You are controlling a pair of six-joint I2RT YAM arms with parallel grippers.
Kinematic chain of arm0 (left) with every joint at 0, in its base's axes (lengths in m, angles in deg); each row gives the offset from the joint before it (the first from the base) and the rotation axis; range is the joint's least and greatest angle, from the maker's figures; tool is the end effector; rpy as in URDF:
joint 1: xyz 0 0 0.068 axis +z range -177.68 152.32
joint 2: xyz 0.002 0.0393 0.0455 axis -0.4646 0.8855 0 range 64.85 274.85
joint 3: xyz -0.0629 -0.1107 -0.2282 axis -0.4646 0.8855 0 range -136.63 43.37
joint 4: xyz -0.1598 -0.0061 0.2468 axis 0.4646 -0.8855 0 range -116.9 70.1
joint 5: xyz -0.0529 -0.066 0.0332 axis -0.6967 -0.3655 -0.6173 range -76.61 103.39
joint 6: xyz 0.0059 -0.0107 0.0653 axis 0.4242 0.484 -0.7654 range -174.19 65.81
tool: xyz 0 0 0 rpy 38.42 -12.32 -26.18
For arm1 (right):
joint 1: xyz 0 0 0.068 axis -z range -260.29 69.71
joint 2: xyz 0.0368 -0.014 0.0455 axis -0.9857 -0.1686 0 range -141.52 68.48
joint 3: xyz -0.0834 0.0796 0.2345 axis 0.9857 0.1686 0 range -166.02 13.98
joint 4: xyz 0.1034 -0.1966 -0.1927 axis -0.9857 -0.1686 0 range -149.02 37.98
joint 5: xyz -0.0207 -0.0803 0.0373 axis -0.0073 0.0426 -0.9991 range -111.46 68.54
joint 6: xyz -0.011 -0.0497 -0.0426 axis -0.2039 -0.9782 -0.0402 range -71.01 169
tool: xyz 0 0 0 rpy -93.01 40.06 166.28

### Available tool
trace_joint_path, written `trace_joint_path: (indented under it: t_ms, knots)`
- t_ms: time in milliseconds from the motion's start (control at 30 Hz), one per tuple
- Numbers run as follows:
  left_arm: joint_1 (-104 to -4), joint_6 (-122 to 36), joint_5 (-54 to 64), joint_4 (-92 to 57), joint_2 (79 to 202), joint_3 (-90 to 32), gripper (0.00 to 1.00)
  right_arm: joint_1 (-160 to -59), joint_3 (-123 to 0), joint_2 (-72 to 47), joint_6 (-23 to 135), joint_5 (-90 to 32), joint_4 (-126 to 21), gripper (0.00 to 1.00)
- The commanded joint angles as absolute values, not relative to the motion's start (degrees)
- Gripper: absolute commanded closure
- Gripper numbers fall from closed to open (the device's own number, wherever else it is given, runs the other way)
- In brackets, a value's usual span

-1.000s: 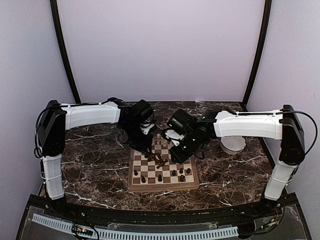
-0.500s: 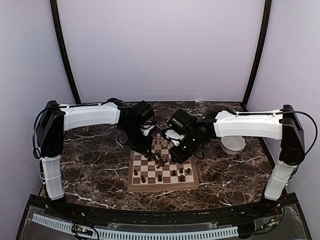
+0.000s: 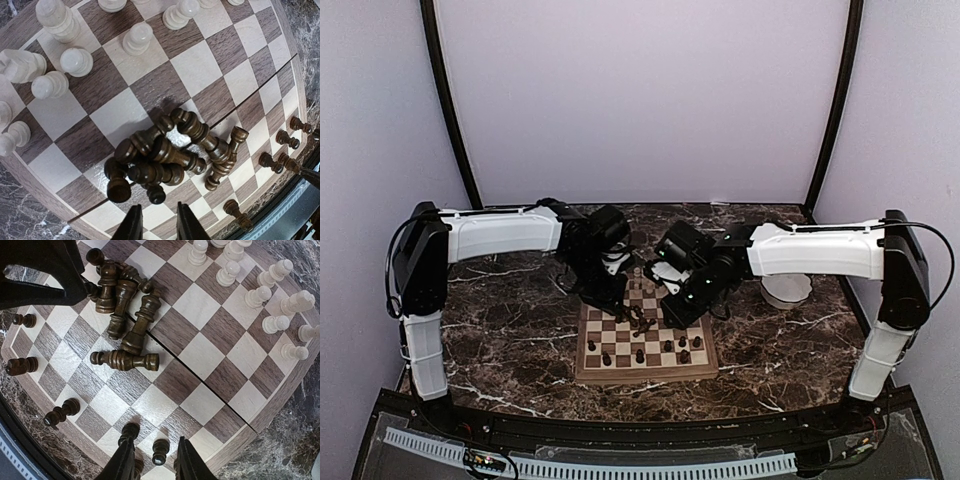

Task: Set up the chess pieces on the board
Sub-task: Pick up the pawn from the chessboard.

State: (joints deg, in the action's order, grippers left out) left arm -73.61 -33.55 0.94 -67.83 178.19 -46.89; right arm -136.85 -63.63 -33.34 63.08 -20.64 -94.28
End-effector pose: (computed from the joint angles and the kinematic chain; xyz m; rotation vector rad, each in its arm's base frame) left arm 0.2989 -0.3250 0.1720 0.6944 2.8526 -0.5368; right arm 0.2220 0.3348 0.1844 -1.0033 2.5936 0.3185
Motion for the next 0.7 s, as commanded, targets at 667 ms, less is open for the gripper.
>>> trace_joint_path:
  t_ms: [667]
  knots:
    - [-73.88,-34.03,2.03,-70.31,178.55,-48.94,0.88,-136.32,-63.10,-31.95,63.87,-21.20,-93.17,0.68]
